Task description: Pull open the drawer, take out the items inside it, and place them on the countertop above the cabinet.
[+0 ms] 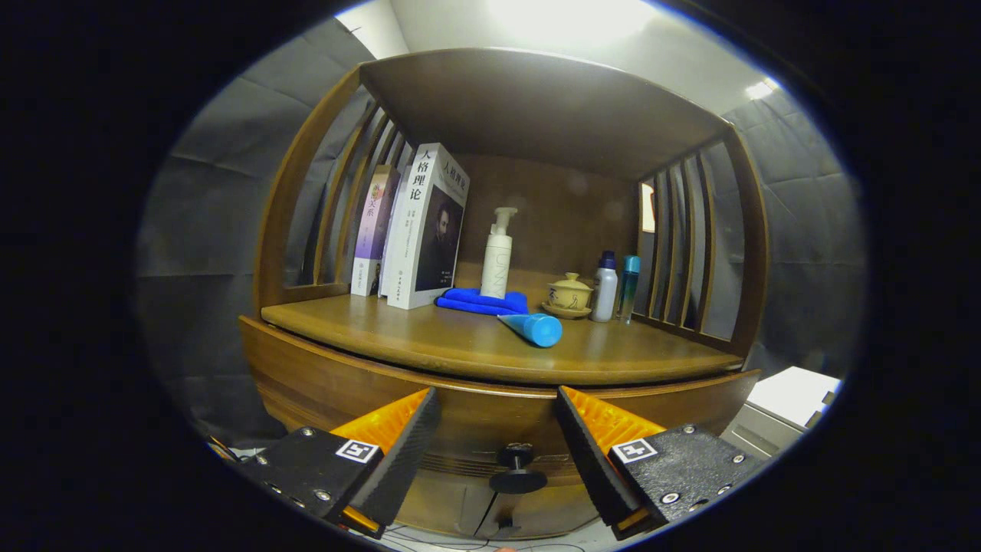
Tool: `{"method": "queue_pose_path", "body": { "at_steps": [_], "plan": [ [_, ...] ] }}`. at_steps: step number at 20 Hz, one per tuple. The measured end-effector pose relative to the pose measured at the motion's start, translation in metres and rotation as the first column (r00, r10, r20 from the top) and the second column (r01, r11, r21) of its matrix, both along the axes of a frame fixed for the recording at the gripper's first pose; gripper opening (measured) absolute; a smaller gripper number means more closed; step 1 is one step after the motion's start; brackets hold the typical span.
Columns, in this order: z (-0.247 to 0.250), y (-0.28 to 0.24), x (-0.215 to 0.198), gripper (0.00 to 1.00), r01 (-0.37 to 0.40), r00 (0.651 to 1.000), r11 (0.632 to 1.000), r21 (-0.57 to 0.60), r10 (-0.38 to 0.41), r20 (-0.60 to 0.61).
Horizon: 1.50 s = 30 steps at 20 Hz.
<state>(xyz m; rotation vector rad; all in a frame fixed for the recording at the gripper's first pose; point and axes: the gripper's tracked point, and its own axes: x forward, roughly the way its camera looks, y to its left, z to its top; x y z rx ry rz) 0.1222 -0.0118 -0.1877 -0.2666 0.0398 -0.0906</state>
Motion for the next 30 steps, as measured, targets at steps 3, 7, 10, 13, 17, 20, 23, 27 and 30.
{"method": "queue_pose_path", "body": {
  "at_steps": [3,7,10,13,17,20,23,27,30],
  "plan": [
    [-0.001,-0.002,0.009,0.95,-0.008,1.0,1.0,-0.015,0.008,-0.003],
    [-0.001,-0.002,0.01,0.94,-0.012,1.0,1.0,-0.004,0.012,0.003],
    [0.019,0.003,0.007,0.94,-0.047,0.999,0.999,0.011,0.047,0.016],
    [0.081,0.011,-0.011,0.95,-0.095,0.992,0.995,0.042,0.091,0.092],
    [0.148,0.016,-0.034,0.95,-0.141,0.985,0.986,0.088,0.13,0.114],
    [0.192,0.017,-0.058,0.95,-0.179,0.978,0.979,0.101,0.166,0.126],
    [0.215,0.015,-0.083,0.95,-0.183,0.98,0.98,0.072,0.177,0.086],
    [0.234,0.021,-0.11,0.95,-0.202,0.977,0.978,0.054,0.197,0.085],
    [0.22,0.036,-0.123,0.95,-0.259,0.965,0.958,0.119,0.253,0.063]
  ]
}}
